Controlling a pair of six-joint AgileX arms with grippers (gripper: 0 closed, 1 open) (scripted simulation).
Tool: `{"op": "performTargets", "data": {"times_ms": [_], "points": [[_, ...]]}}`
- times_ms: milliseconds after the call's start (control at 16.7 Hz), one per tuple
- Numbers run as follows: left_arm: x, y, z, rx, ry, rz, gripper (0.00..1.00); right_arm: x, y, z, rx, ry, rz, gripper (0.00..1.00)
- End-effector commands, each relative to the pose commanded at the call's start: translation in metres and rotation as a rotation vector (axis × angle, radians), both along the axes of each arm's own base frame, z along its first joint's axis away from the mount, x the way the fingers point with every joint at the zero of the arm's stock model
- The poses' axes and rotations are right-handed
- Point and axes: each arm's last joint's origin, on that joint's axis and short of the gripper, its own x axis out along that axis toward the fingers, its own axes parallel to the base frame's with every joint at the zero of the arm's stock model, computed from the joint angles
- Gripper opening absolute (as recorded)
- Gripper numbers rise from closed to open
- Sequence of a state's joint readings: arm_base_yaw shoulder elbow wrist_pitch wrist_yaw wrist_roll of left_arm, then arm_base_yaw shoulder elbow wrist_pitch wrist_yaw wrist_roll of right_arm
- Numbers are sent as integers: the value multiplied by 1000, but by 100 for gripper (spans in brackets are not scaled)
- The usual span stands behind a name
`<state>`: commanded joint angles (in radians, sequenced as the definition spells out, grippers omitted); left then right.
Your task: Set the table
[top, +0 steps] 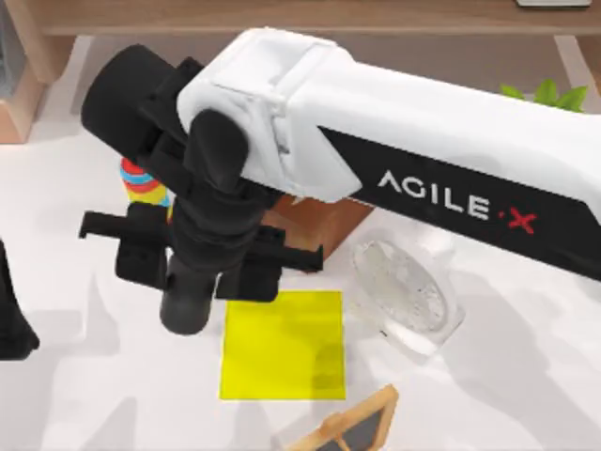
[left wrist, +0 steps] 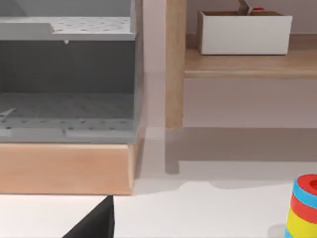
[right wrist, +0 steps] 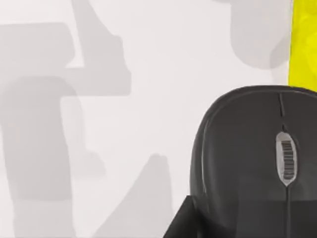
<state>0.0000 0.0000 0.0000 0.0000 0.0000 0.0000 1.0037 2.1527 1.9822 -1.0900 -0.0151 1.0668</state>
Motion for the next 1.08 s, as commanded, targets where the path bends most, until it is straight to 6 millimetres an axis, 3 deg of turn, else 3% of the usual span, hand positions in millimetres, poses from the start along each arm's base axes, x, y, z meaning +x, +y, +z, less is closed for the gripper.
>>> {"op": "performTargets", "data": {"times_ms": [240, 540, 780, 1080], "points": [[0, 0, 0, 0, 0, 0, 100, 0, -4, 13, 30, 27, -40, 0], [0, 0, 0, 0, 0, 0, 100, 0, -5, 1, -4, 9, -3, 0], [0, 0, 0, 0, 0, 0, 100, 4, -7, -30, -88, -19, 58, 0], [0, 0, 0, 0, 0, 0, 100, 25, -29, -89, -247, 22, 54, 0]]}}
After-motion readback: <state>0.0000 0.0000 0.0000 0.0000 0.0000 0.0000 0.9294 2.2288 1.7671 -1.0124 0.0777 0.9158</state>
